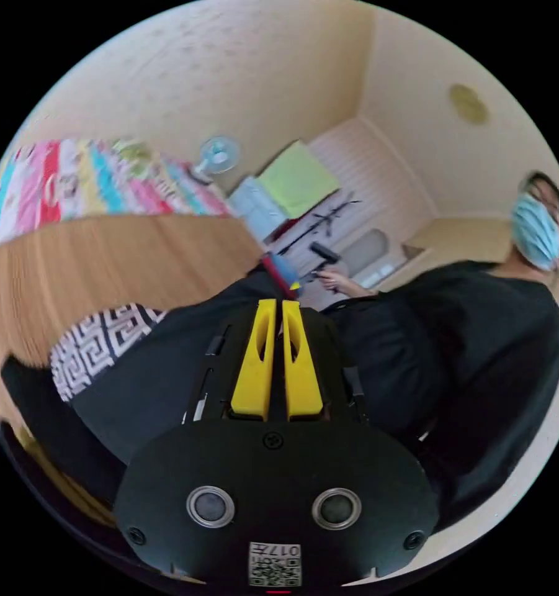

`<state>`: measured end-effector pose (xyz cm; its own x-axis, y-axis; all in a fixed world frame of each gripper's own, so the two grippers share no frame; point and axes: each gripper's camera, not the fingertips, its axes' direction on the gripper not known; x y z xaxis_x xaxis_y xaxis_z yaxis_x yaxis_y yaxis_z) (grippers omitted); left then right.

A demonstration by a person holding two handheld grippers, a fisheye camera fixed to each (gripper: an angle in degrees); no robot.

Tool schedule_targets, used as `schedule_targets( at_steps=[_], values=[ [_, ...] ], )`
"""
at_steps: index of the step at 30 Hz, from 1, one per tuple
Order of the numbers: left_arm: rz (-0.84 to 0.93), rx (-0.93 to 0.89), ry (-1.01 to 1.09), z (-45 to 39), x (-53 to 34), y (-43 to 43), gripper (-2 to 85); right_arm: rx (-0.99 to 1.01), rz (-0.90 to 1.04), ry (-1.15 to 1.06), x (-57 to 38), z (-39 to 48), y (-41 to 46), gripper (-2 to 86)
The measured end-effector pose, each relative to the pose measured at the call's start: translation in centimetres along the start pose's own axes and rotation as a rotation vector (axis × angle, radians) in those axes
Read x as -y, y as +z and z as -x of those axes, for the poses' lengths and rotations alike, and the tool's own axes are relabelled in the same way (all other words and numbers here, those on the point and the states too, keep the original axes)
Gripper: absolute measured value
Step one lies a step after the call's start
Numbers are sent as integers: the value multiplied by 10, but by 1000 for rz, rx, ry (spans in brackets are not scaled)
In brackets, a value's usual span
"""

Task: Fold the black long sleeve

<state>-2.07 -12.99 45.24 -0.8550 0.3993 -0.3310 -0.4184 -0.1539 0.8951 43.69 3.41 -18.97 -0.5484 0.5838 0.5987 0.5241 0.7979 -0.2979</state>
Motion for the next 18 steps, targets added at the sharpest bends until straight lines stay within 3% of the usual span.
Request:
schedule_targets(
  at_steps=[4,6,9,14,18],
  values=[
    [-248,-242,425,-81,15,-67,-5,55,-52,-208,10,46,4,14],
    [-469,-526,732,-108,7,-97,-6,94,-70,-311,7,66,5,21],
    [-721,-879,957,-98,2,-108,-6,174,-107,-489,-8,94,5,38],
    [-815,-1327,1003,-62,33,-62,-7,335,-224,-738,-50,124,-5,73],
    [-691,-1490,710,-33,65,26,-8,450,-298,-920,-88,134,-12,117]
  ],
)
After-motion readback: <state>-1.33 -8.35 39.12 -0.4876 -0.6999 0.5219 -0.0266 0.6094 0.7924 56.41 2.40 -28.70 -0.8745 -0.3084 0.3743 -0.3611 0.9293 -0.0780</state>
